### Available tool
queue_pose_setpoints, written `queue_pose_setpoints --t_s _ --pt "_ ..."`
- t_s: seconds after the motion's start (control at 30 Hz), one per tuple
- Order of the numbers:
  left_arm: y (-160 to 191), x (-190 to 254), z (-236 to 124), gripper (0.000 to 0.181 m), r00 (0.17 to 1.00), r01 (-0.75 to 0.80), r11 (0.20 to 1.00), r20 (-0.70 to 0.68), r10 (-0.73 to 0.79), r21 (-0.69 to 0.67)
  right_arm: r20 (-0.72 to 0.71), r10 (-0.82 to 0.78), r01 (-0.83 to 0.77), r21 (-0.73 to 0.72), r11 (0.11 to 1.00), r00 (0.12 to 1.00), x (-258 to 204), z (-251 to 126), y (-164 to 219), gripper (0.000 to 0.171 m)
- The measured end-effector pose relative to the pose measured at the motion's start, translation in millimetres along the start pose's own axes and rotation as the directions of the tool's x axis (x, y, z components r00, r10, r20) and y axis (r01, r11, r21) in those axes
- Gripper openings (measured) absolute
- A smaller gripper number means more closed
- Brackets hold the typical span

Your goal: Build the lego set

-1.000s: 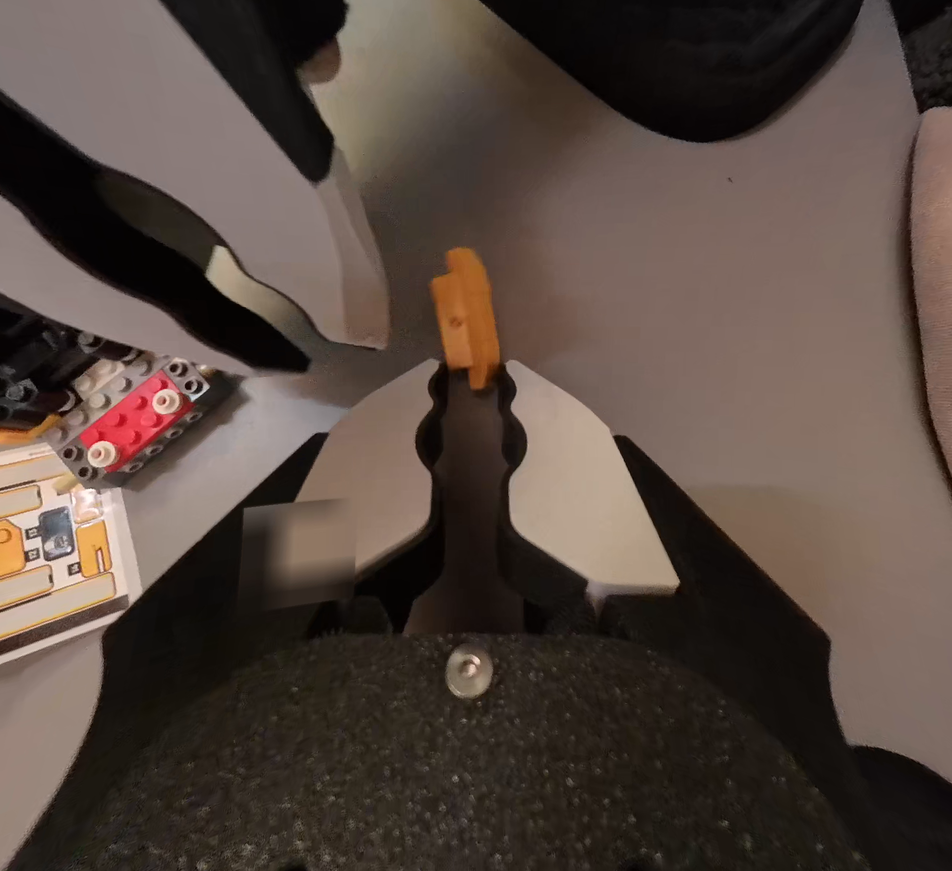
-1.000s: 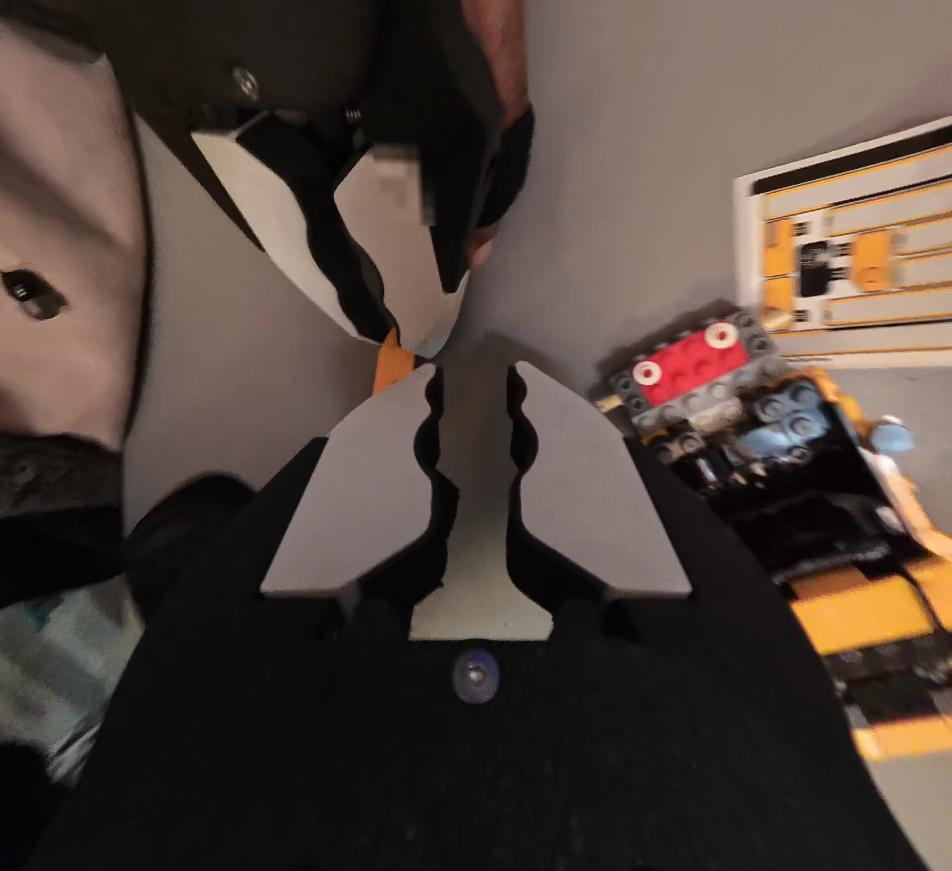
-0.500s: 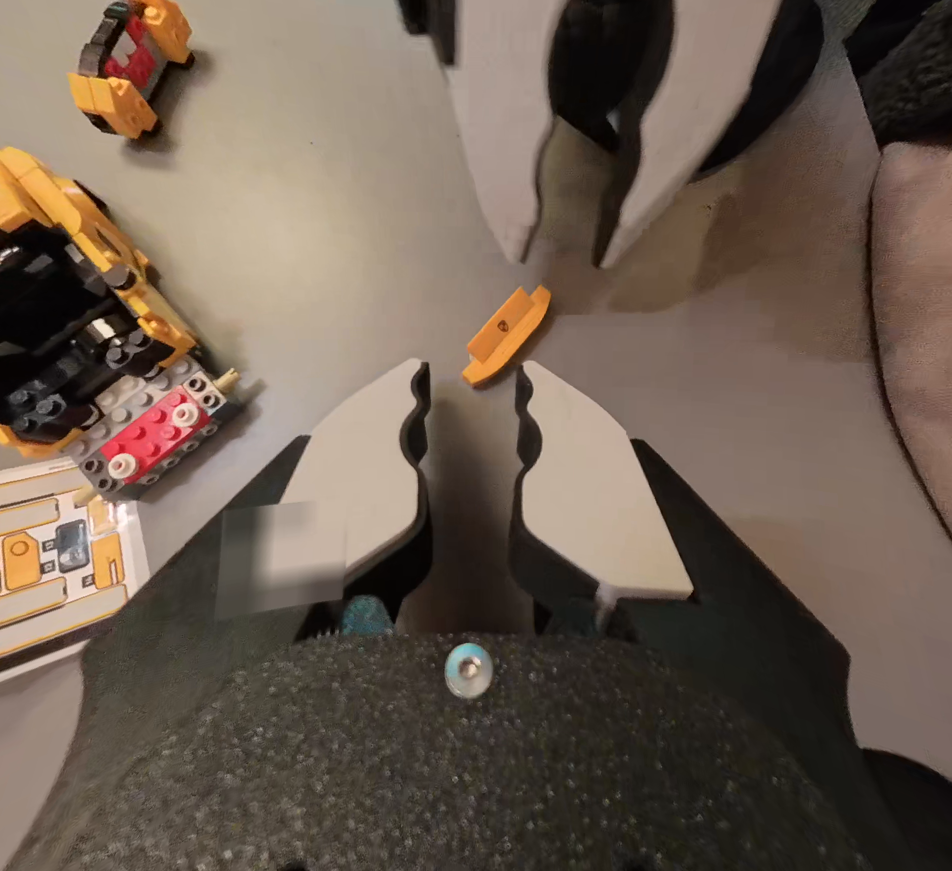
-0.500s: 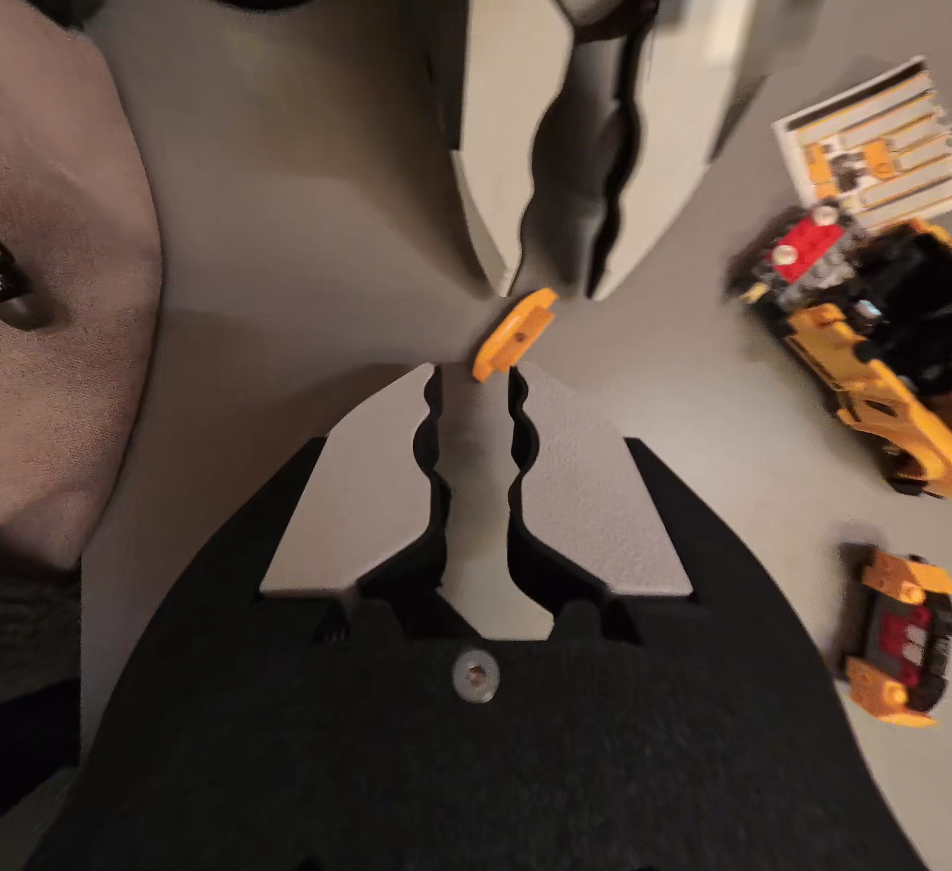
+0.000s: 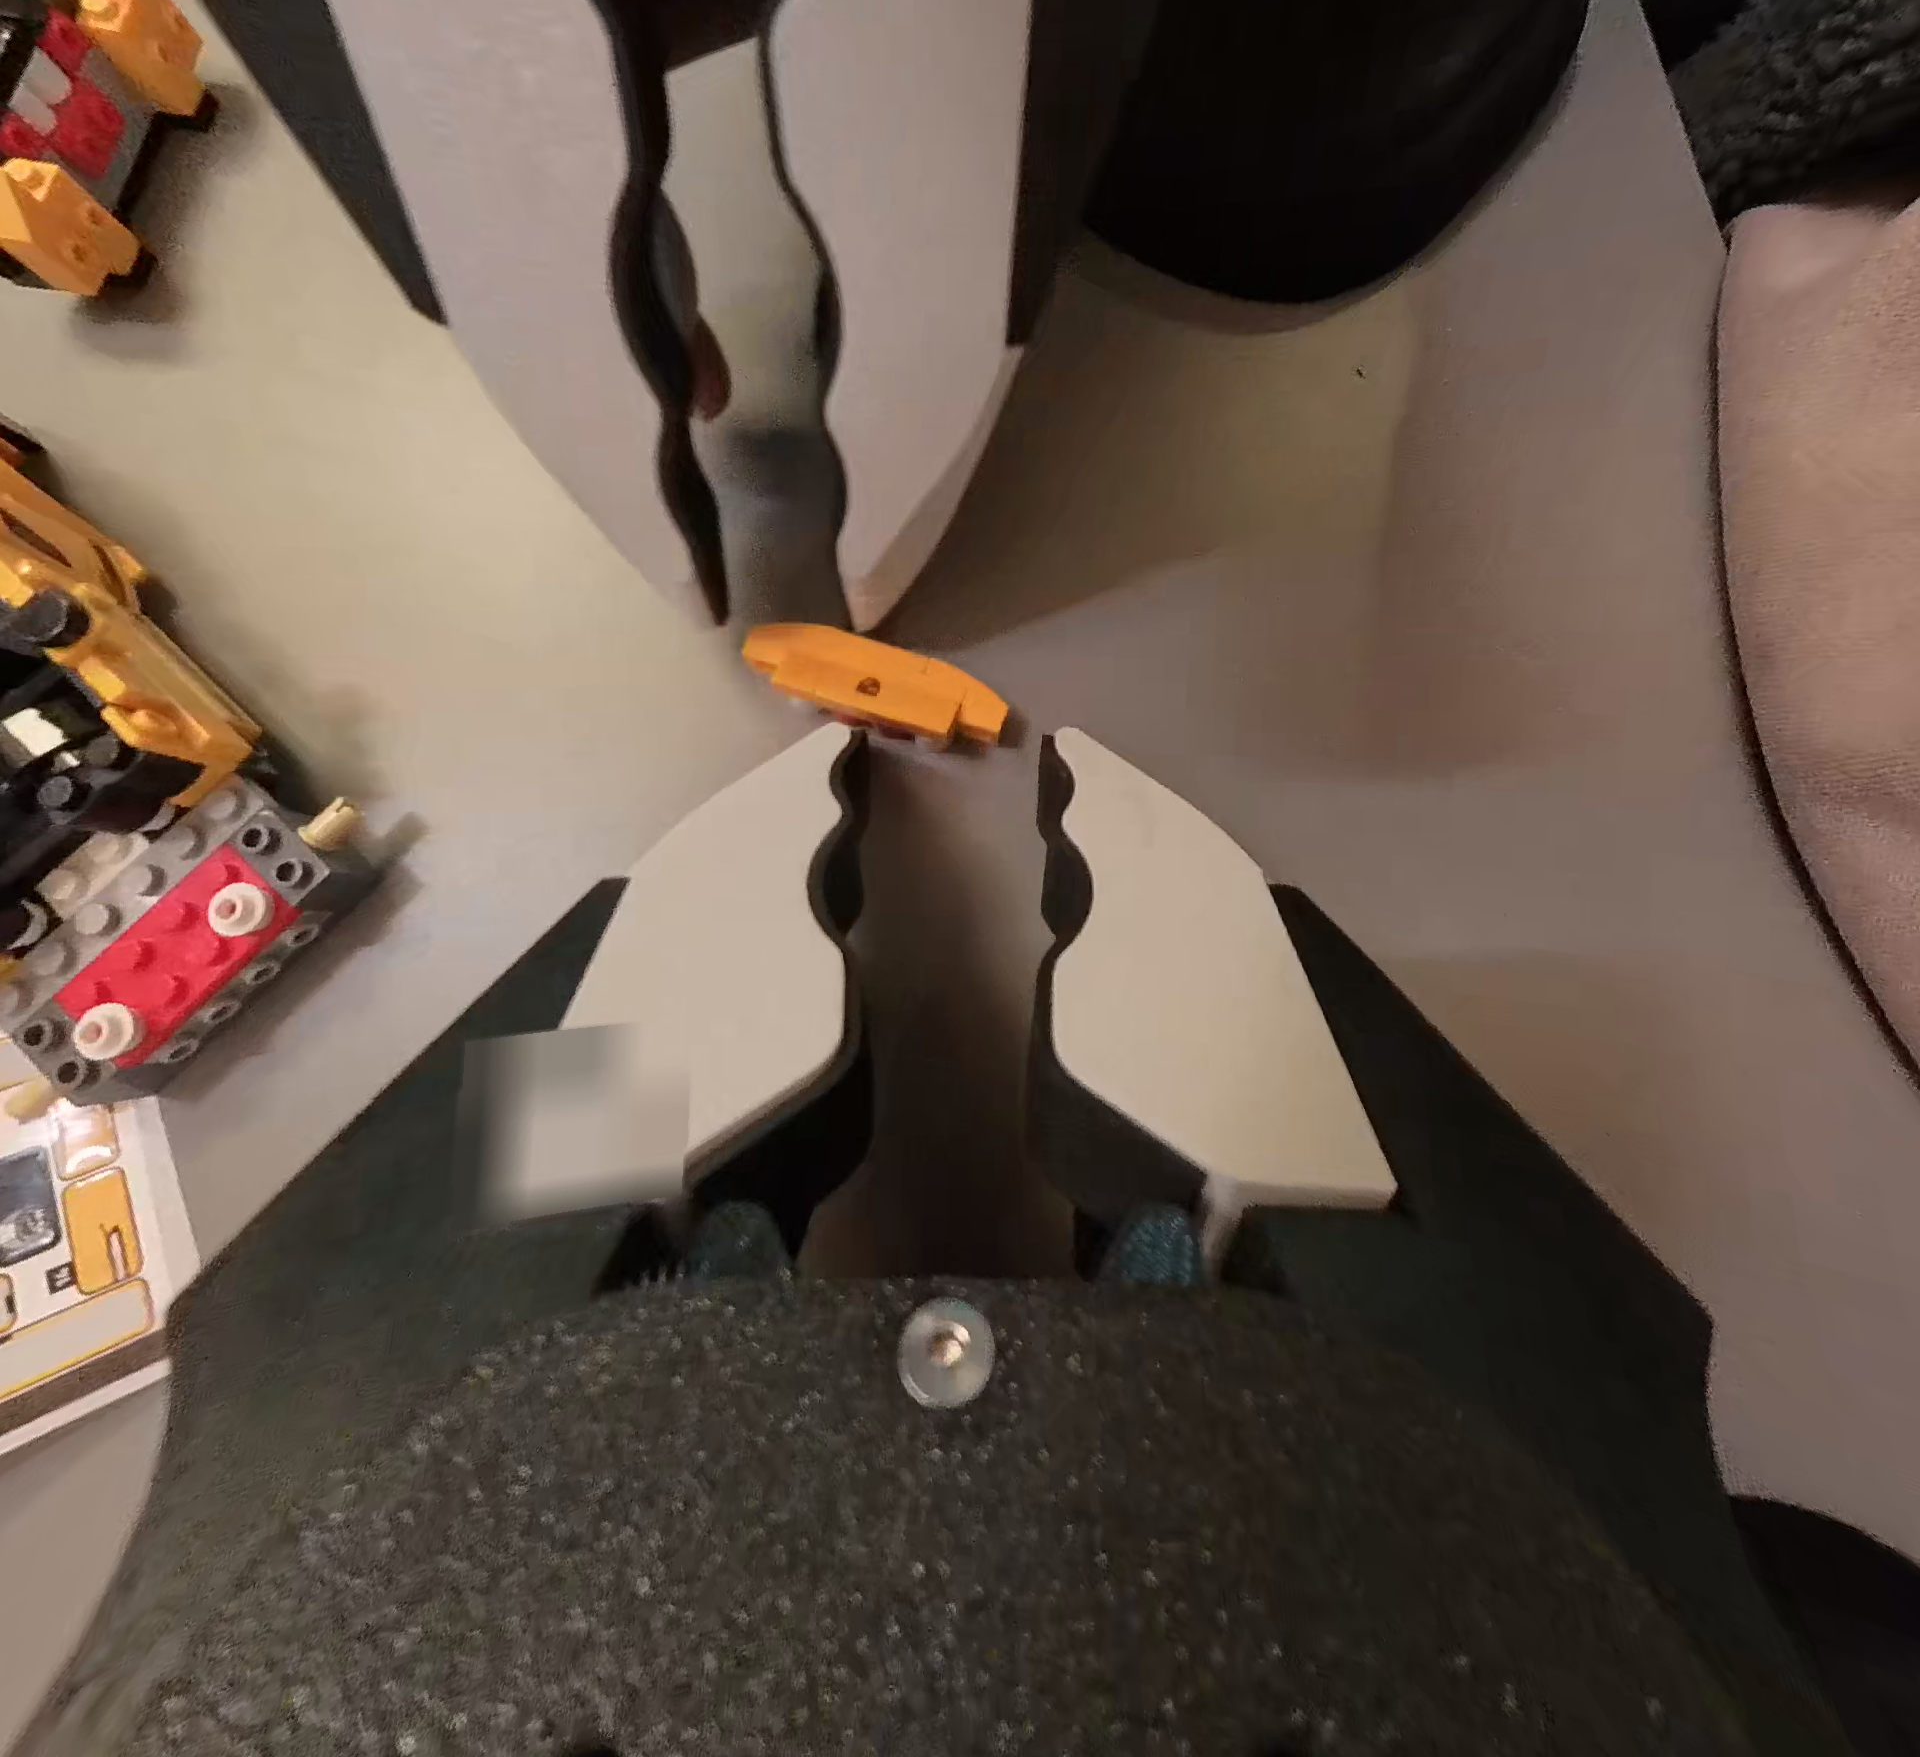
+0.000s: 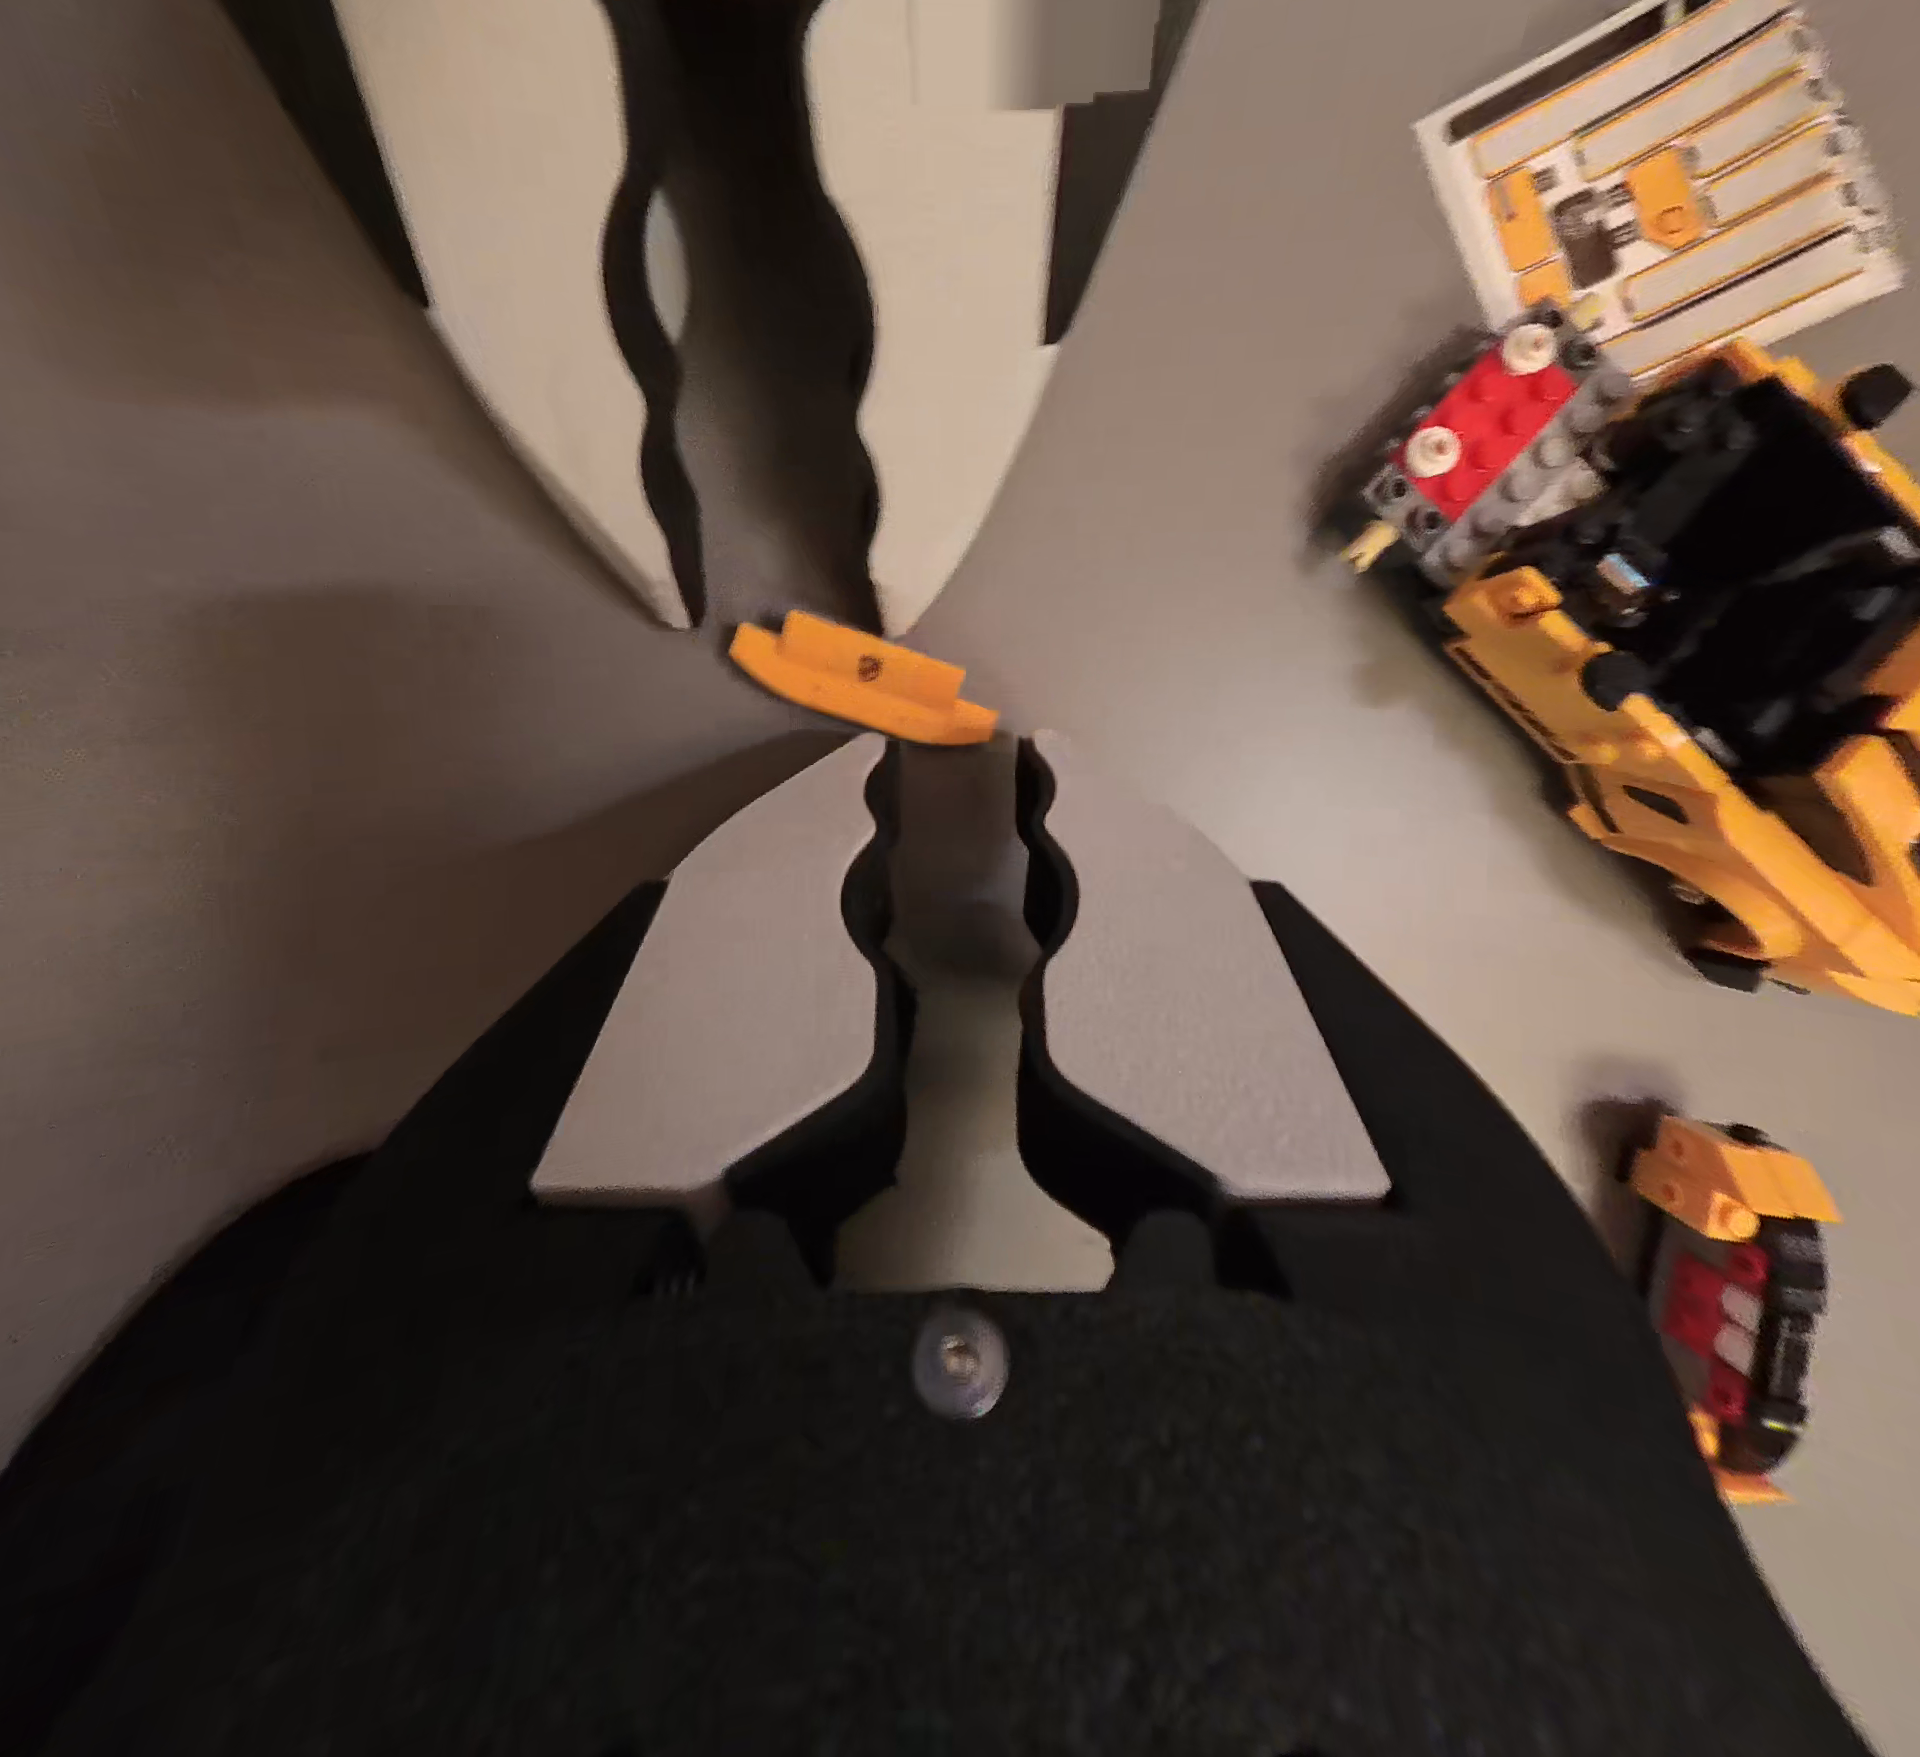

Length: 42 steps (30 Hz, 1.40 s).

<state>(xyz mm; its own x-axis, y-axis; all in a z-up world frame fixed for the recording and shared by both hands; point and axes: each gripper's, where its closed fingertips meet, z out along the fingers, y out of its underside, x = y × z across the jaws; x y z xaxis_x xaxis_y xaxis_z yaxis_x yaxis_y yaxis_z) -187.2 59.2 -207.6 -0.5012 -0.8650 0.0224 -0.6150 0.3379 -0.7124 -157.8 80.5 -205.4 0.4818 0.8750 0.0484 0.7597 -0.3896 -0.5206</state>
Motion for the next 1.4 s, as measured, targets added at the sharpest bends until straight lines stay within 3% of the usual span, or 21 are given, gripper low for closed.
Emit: queue_pose_setpoints --t_s 0.27,0.63,1.13,1.23,1.4 --pt "1 -18 -17 0.027 0.998 0.048 0.998 0.045 -0.050 0.039 -0.043 0.043 -0.040 0.073 0.996 0.998 3 -12 5 0.021" --pt "0 -9 -1 0.027 0.999 0.029 0.999 0.021 -0.030 0.022 -0.019 0.009 -0.008 0.073 0.997 1.000 -30 1 -3 0.022" --pt "5 -37 -11 0.026 0.988 0.068 0.997 0.137 -0.073 0.041 -0.056 0.064 -0.057 0.121 0.991 0.996 -16 9 -16 0.017" --pt "4 -44 -18 0.027 0.983 0.079 0.995 0.161 -0.089 0.066 -0.088 0.069 -0.052 0.182 0.982 0.994 -9 2 -20 0.015" --pt "0 -49 -26 0.026 0.978 0.120 0.985 0.159 -0.138 0.120 -0.164 0.181 -0.098 0.416 0.904 0.970 18 -26 -37 0.015"
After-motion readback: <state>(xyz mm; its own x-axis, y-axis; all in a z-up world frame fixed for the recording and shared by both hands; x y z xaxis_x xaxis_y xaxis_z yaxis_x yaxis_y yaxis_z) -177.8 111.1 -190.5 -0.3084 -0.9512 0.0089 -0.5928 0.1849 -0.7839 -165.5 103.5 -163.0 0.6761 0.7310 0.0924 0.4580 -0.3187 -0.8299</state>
